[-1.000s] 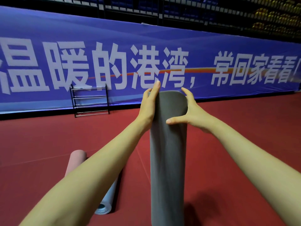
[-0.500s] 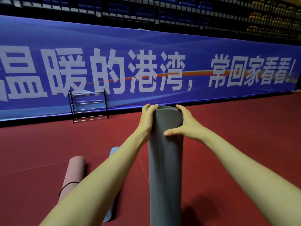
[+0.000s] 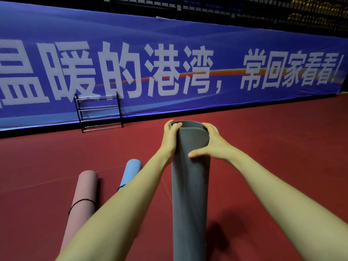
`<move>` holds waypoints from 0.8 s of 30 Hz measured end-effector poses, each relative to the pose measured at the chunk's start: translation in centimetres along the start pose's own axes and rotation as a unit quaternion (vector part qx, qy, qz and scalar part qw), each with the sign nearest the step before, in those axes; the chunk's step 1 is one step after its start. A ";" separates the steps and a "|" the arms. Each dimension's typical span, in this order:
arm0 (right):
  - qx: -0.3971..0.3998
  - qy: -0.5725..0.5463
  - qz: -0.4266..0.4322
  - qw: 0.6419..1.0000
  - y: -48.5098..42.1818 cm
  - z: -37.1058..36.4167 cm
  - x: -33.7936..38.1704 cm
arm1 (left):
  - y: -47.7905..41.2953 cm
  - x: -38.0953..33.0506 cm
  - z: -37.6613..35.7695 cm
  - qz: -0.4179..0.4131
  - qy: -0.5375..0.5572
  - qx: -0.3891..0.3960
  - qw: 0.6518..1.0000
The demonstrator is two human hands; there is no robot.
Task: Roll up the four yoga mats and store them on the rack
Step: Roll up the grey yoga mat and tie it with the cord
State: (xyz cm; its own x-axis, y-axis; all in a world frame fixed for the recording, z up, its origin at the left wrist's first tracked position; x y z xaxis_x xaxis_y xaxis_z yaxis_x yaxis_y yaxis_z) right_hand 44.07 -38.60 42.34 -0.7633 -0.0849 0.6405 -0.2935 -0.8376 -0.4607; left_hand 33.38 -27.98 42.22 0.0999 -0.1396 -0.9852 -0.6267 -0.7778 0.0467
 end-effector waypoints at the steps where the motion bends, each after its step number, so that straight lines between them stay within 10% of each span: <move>1: 0.000 -0.004 -0.002 1.000 0.0 -0.1 -0.1 | 0.0 0.1 0.0 -0.003 -0.001 -0.002 1.000; 24: 0.046 -0.005 -0.021 0.999 0.9 -4.3 -4.0 | -1.3 6.5 2.5 -0.008 -0.032 -0.016 0.999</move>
State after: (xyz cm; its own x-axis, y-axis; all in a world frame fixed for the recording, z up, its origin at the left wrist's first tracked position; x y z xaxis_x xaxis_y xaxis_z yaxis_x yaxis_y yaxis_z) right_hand 44.39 -36.66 36.75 -0.7455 -0.0527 0.6644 -0.2714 -0.8865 -0.3747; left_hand 32.88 -26.33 35.38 0.0589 -0.0889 -0.9943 -0.5997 -0.7995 0.0360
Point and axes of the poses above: each hand's wrist, its own y-axis away from the middle knuckle, its own z-axis out of the back of the hand, x = y × z, the point moved 4 cm from there along -y, towards the middle knuckle, and after that the axes turned 15 degrees about z, right-handed, at the moved point
